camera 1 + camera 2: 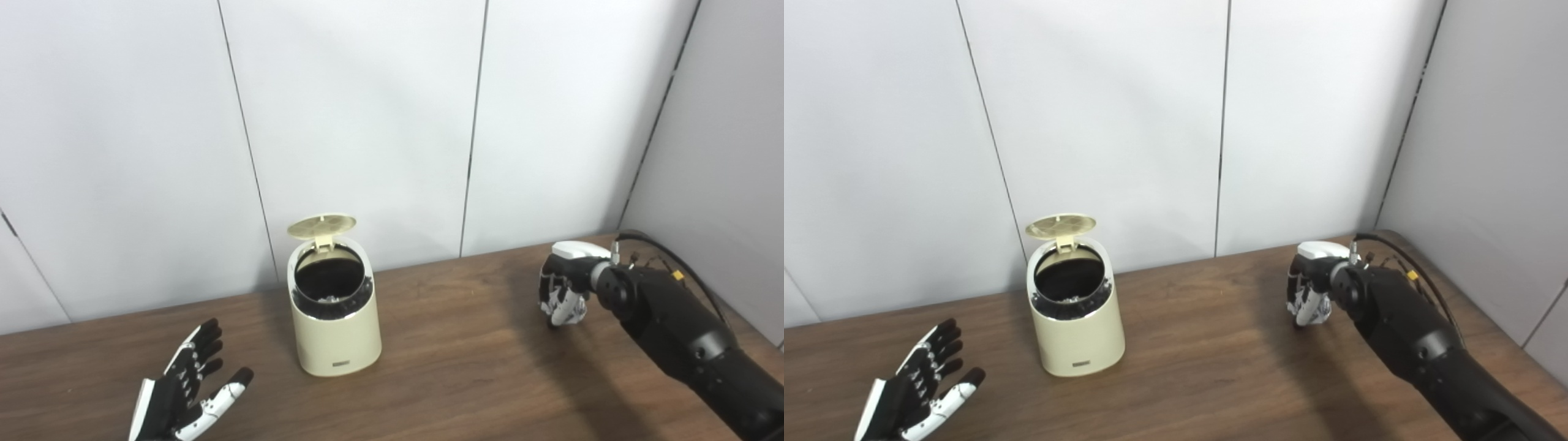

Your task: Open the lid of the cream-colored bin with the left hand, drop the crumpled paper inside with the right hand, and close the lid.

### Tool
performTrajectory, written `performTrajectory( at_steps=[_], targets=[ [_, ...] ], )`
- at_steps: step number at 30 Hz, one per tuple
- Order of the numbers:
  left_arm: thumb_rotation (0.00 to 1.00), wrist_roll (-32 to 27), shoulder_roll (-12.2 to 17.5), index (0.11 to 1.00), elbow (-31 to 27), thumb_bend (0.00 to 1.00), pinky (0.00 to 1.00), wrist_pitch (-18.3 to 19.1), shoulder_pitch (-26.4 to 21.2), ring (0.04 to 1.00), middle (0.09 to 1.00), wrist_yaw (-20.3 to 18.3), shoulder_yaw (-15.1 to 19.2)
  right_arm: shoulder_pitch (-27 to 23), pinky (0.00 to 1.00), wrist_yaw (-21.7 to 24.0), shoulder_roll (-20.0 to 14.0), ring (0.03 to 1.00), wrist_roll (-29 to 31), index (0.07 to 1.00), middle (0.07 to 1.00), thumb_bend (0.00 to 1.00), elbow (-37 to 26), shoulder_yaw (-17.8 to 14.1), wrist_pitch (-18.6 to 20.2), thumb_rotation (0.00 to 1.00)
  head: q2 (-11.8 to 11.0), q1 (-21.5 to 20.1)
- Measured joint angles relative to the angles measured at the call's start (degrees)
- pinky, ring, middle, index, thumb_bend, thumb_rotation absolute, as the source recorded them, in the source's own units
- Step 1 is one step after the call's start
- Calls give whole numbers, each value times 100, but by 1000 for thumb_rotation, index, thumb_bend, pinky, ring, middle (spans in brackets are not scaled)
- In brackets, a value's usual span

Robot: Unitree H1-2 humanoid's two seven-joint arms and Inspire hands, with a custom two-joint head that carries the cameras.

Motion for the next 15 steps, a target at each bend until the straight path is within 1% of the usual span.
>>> performTrajectory(
  at_steps=[3, 5, 7, 9, 10, 12, 15],
  targets=[
    [274, 4, 0, 932, 0, 694, 841, 0, 0, 884, 899, -1, -5, 47, 359, -191, 31, 376, 41, 534, 492, 513, -92, -84, -71, 0, 0, 18],
    [264, 2, 3, 927, 0, 694, 851, 0, 2, 889, 897, -1, -5, 78, 378, -309, 49, 382, 102, 522, 494, 515, -178, -154, -156, 0, 0, 26],
    [260, -4, 3, 924, 0, 695, 853, 0, 2, 888, 896, -1, -5, 94, 347, -360, 50, 400, 131, 519, 497, 503, -248, -200, -211, 0, -9, 62],
    [255, -4, 2, 924, 0, 694, 849, 0, 3, 888, 897, 1, -5, 124, 373, -401, 47, 410, 160, 515, 497, 501, -386, -257, -246, 0, -9, 70],
    [254, 2, 1, 923, 0, 695, 847, 0, 3, 885, 896, 2, -7, 134, 369, -430, 45, 411, 200, 514, 501, 500, -439, -287, -312, 0, -17, 88],
    [253, 21, -3, 922, 1, 695, 848, 0, 4, 883, 894, 5, -19, 169, 316, -449, 31, 413, 294, 509, 515, 496, -668, -372, -440, 0, -17, 114],
    [243, 24, -10, 918, 2, 689, 854, 0, 4, 885, 896, 6, -29, 177, 325, -391, 3, 404, 365, 507, 498, 498, -1242, -458, -473, 0, -17, 141]
  ],
)
